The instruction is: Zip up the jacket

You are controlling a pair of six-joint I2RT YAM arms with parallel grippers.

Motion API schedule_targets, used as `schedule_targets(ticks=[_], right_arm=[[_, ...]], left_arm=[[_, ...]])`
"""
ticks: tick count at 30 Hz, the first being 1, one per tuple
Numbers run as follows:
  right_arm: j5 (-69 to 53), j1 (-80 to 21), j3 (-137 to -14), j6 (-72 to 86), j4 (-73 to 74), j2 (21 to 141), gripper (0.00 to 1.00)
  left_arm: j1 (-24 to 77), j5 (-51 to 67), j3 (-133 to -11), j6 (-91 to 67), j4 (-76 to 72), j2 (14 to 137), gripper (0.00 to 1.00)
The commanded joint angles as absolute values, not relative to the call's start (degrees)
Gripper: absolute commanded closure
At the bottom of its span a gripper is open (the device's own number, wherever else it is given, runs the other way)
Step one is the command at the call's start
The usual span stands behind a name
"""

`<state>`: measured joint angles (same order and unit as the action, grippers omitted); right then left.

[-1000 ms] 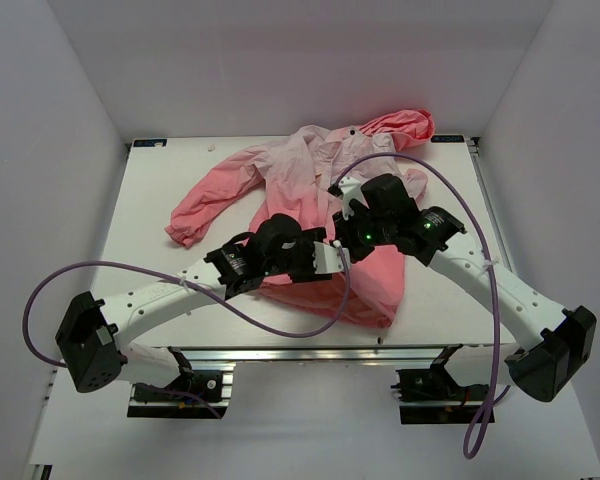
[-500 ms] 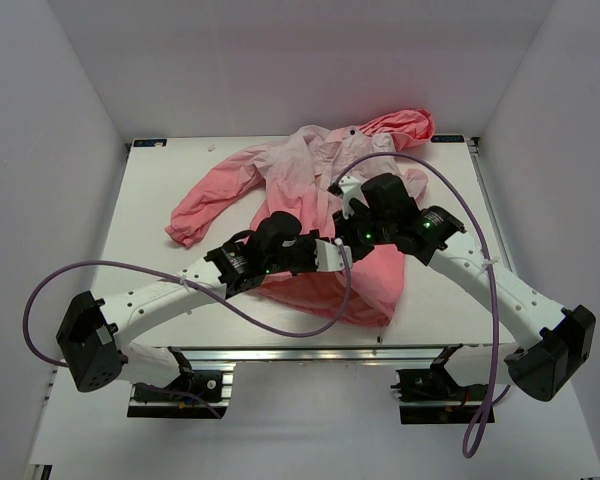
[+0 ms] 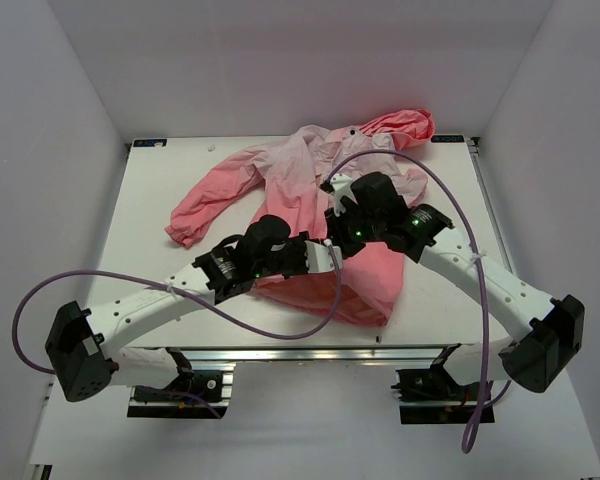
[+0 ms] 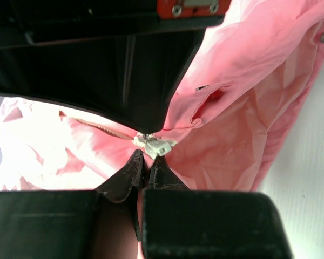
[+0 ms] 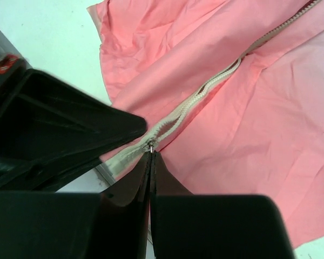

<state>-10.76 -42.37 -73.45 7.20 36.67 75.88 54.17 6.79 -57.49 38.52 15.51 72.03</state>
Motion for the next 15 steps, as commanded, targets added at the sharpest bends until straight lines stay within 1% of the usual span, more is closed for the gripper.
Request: schedule_targets(ticks=[1, 5, 11, 14, 15], right_arm=[[-1.8, -41.0, -74.4, 5.4, 34.1, 79.4, 1.00], [2.6, -40.6, -74.4, 5.4, 31.6, 82.0, 1.00], [8.8, -38.6, -78.7, 4.7, 28.1, 89.0, 1.00], [15.6, -36.8, -82.6, 4.1, 24.9, 93.6, 1.00], [19.4, -35.3, -83.9, 3.4, 23.7, 94.8, 1.00]], left_arm=[[55.0, 11.0, -57.7, 35.6, 13.4, 65.4, 1.00], [55.2, 11.3, -57.2, 33.5, 13.9, 63.5, 1.00], [55.2, 12.2, -55.0, 30.1, 12.2, 61.3, 1.00], [55.2, 12.0, -54.0, 26.4, 13.0, 60.5, 1.00], [55.2, 10.3, -53.4, 23.4, 13.3, 60.2, 1.00]])
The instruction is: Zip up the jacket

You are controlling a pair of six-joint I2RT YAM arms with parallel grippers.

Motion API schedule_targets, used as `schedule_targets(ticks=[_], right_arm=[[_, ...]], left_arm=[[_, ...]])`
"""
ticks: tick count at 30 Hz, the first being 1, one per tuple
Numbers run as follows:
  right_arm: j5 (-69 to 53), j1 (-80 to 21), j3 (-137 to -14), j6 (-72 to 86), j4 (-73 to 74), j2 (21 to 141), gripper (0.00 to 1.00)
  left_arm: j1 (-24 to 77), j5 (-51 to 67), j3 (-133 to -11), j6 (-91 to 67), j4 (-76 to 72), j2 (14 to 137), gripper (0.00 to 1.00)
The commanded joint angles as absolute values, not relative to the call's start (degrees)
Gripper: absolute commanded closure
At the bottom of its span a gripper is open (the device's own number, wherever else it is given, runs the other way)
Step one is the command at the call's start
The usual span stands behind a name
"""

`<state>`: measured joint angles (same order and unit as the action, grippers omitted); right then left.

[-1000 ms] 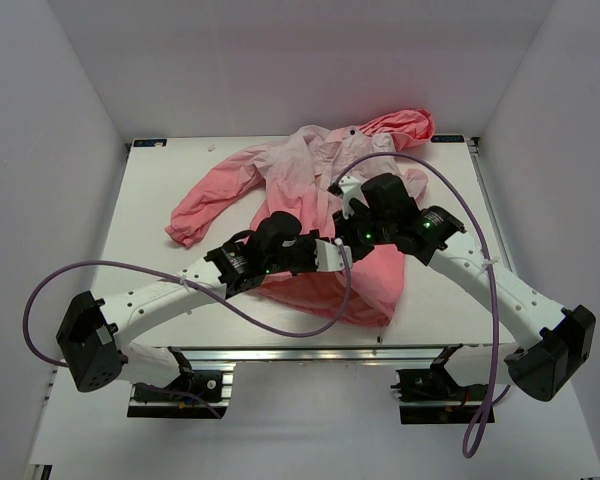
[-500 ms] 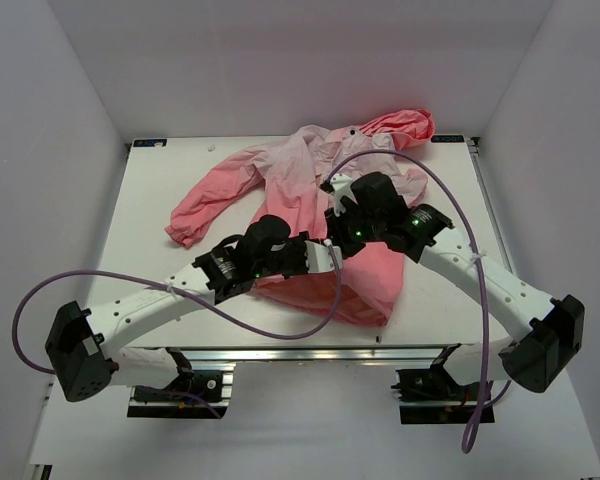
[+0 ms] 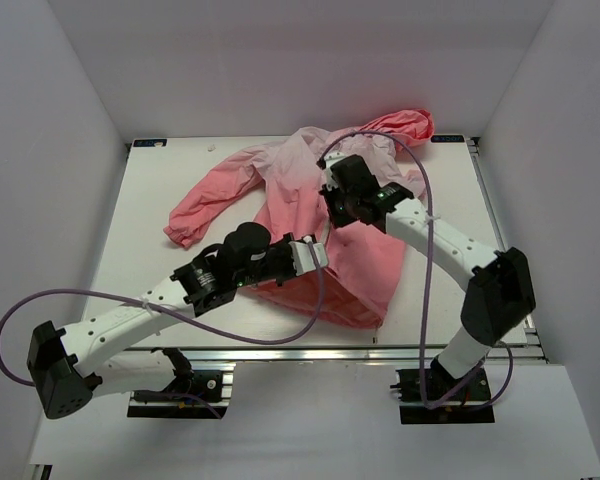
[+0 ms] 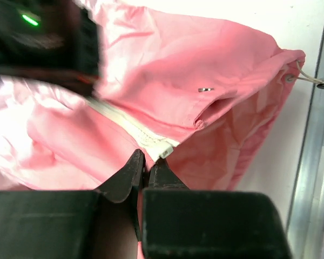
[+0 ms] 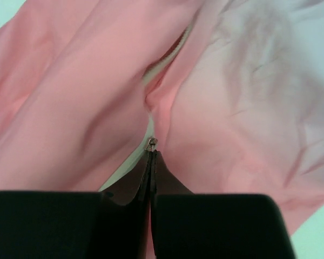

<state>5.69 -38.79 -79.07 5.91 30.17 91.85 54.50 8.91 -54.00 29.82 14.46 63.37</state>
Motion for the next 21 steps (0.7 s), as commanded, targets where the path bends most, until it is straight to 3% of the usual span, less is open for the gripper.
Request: schedule_targets(ticks=[1, 11, 21], right_arm=[[21.3, -34.3, -85.4, 3.0, 22.1, 96.2, 1.00], [37.3, -23.2, -107.3, -3.8, 11.0, 115.0, 1.00], [45.6, -17.2, -131.7, -17.8, -9.8, 134.2, 1.00]], left_arm=[[55.2, 9.3, -51.8, 21.7, 13.6, 59.6, 1.00], [55.2, 10.5, -36.2, -9.2, 11.6, 54.0, 1.00], [55.2, 4.1, -32.0, -28.2, 18.5, 53.4, 1.00]])
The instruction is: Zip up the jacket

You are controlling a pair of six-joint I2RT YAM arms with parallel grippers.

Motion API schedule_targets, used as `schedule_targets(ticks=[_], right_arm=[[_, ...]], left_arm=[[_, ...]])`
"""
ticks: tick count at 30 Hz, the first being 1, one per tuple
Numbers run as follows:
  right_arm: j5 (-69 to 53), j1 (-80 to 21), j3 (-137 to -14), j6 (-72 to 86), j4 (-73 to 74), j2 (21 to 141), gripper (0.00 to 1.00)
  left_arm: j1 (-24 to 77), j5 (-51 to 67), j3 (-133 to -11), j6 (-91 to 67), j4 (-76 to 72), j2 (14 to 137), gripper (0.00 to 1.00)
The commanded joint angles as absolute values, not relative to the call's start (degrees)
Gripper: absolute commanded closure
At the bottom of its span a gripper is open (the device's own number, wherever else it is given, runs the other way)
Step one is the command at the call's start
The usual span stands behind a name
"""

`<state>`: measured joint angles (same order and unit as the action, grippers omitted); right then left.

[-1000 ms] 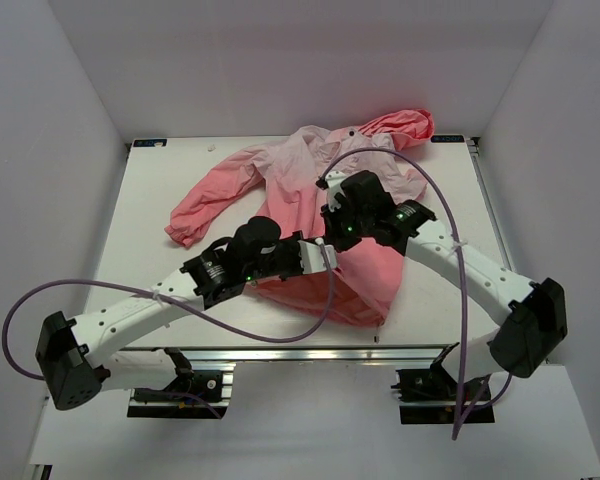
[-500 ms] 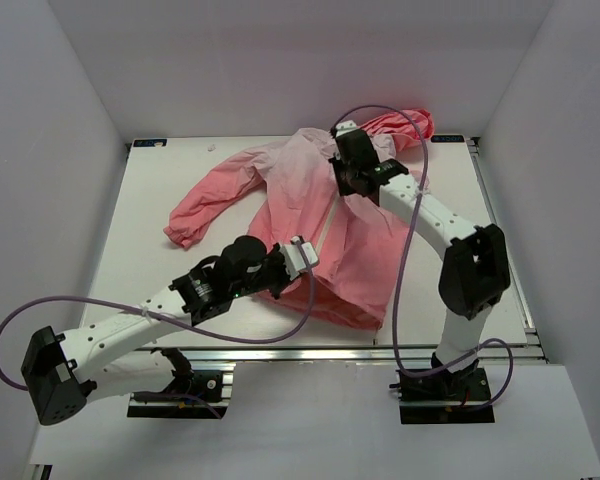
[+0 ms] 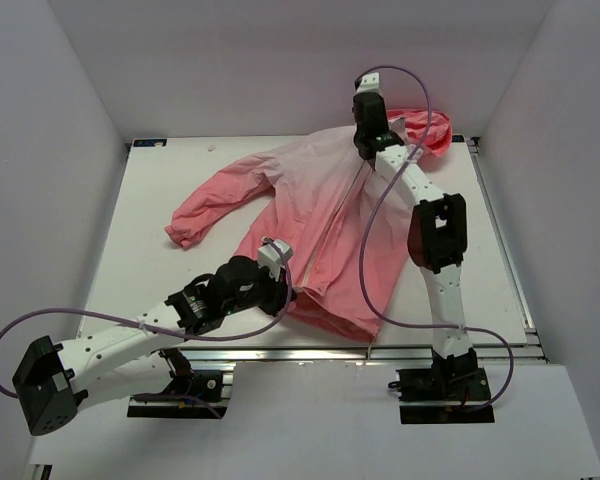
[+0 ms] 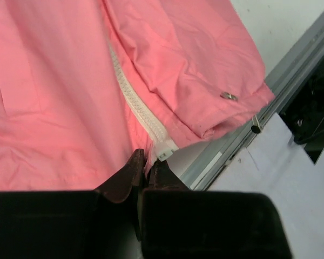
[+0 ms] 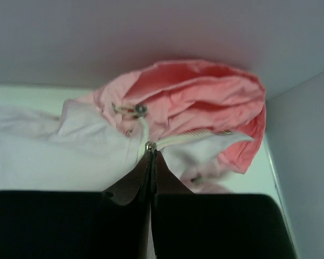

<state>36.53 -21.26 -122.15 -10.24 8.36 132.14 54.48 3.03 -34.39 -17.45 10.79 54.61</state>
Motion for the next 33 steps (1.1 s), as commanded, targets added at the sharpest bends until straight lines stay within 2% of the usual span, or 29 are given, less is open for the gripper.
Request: schedule_targets(ticks=[1, 6, 9, 16, 17, 18, 19, 20, 21, 25, 26, 27, 33], right_arm=[[45.6, -16.6, -134.2, -18.2, -10.4, 137.4, 1.00], [45.6, -13.2, -136.6, -23.6, -21.3, 141.0, 1.00], [43.8, -10.3, -140.0, -21.3, -21.1, 142.8, 1.00], [33.9, -8.0, -135.5, -19.7, -17.4, 138.7, 1.00], [30.9, -8.3, -132.8, -17.2, -14.4, 137.5, 1.00], [28.3, -8.4, -131.4, -15.5, -12.1, 136.2, 1.00], [25.3, -8.4, -129.8, -13.6, -10.0, 133.1, 0.97], [21.0, -8.4, -127.8, -11.4, -8.6, 131.2, 0.88], [19.1, -8.4, -123.3, -7.4, -7.7, 129.4, 0.68], [12.5, -8.6, -116.9, -2.7, -3.8, 119.9, 0.47], [11.3, -8.6, -116.7, -1.9, -2.1, 118.7, 0.26], [11.0, -8.6, -116.3, -0.5, 0.1, 116.0, 0.11], [8.5, -8.6, -102.8, 8.9, 7.8, 100.5, 0.10]], left_arm=[[55.2, 3.9, -31.3, -31.2, 19.2, 52.8, 1.00], [55.3, 2.6, -29.1, -38.8, 24.3, 47.0, 1.00], [55.3, 1.5, -28.9, -42.3, 29.3, 43.7, 1.00], [55.3, -7.7, -30.8, -46.3, 36.2, 38.4, 1.00], [55.3, -8.8, -32.1, -46.0, 36.0, 39.2, 0.89], [55.3, -9.5, -33.1, -45.8, 36.5, 39.8, 0.62], [55.3, -10.4, -34.6, -45.8, 37.5, 40.6, 0.03], [55.3, -11.5, -36.1, -45.9, 40.2, 42.2, 0.02], [55.3, -11.9, -39.3, -45.6, 41.7, 42.8, 0.02], [55.3, -15.9, -48.1, -46.0, 50.0, 43.9, 0.02], [55.3, -16.8, -50.2, -46.8, 52.3, 43.9, 0.02], [55.3, -19.0, -54.3, -47.8, 53.5, 44.0, 0.02], [55.2, -33.2, -67.0, -49.5, 59.9, 48.9, 0.02]])
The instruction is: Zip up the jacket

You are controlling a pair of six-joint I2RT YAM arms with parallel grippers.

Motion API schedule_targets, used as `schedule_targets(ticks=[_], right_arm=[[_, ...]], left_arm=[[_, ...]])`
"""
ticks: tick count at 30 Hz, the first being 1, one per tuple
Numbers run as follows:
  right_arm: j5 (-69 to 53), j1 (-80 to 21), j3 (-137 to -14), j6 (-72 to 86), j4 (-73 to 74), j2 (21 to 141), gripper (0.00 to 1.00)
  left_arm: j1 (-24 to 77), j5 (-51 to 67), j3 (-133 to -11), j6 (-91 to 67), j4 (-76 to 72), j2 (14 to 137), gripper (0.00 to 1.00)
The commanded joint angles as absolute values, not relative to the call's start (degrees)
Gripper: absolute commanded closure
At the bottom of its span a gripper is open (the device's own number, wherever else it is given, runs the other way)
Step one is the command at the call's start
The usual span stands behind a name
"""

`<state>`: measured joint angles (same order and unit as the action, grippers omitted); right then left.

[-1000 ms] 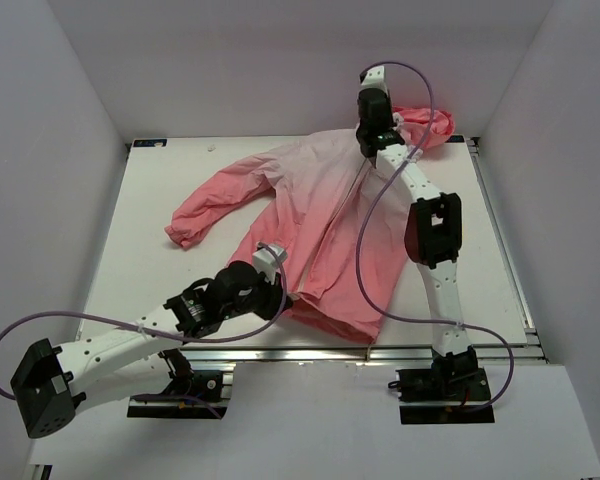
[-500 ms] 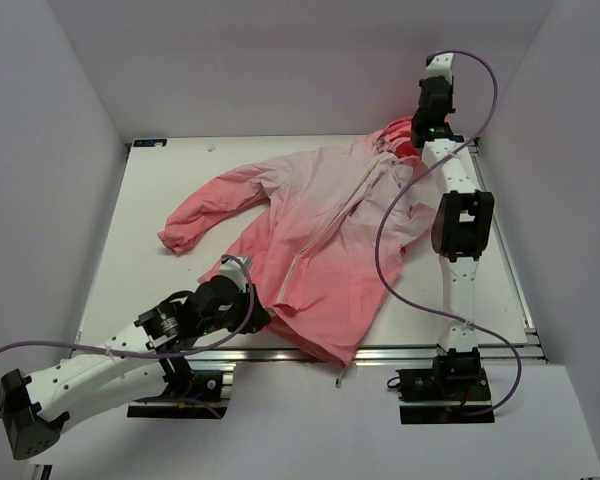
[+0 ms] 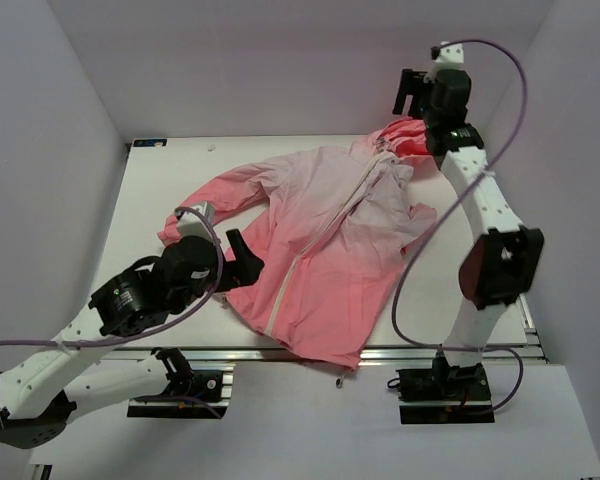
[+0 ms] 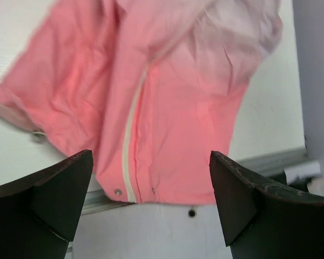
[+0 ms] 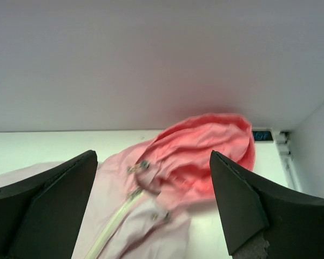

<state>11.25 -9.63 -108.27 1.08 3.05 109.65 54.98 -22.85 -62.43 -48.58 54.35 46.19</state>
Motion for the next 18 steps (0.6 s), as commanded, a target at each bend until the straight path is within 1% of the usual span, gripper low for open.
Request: schedule_targets(ticks=[1, 4, 5, 6, 7, 8, 9, 12, 13, 14, 15, 18], right_arm=[[8.5, -8.6, -97.1, 12.4, 9.1, 98.2, 0.11], [7.7, -8.6, -88.4, 16.1, 10.4, 88.5, 0.11], [7.2, -8.6, -82.7, 17.9, 10.8, 86.1, 0.11], [7.0, -8.5, -80.3, 18.8, 11.4, 81.9, 0.11], [6.9, -8.5, -78.1, 19.8, 12.0, 79.9, 0.11], [6.8, -8.6, -76.1, 21.0, 14.2, 78.0, 0.11], [6.7, -8.6, -72.8, 21.7, 15.5, 74.7, 0.11], [6.8, -8.5, -66.8, 22.1, 18.9, 68.1, 0.11], [7.0, -8.6, -65.3, 21.8, 19.3, 66.6, 0.11], [8.4, -8.6, -63.8, 21.9, 19.7, 65.1, 0.11], [9.0, -8.5, -61.1, 21.7, 20.4, 62.3, 0.11], [11.0, -8.6, -58.1, 21.4, 20.8, 58.0, 0.11]], left_arm=[[55.2, -35.8, -70.3, -49.6, 61.3, 52.3, 0.02], [53.1, -41.9, -74.5, -48.4, 60.7, 59.0, 0.02], [50.9, -40.6, -77.0, -43.5, 56.5, 63.3, 0.02], [43.2, -37.4, -77.6, -39.7, 53.2, 65.4, 0.02], [38.2, -26.2, -77.8, -32.4, 45.5, 67.0, 0.02], [32.9, -21.7, -78.1, -31.7, 43.4, 70.5, 0.02], [23.7, -17.7, -78.9, -30.9, 42.0, 72.4, 0.02], [13.2, -13.0, -82.2, -30.9, 40.6, 78.2, 0.02], [11.1, -11.2, -82.4, -31.1, 39.4, 78.7, 0.02], [9.1, -6.1, -82.0, -30.8, 38.2, 79.0, 0.02], [6.6, -5.0, -80.6, -30.7, 37.1, 78.6, 0.02], [5.5, -8.0, -77.9, -30.8, 35.9, 76.8, 0.02]])
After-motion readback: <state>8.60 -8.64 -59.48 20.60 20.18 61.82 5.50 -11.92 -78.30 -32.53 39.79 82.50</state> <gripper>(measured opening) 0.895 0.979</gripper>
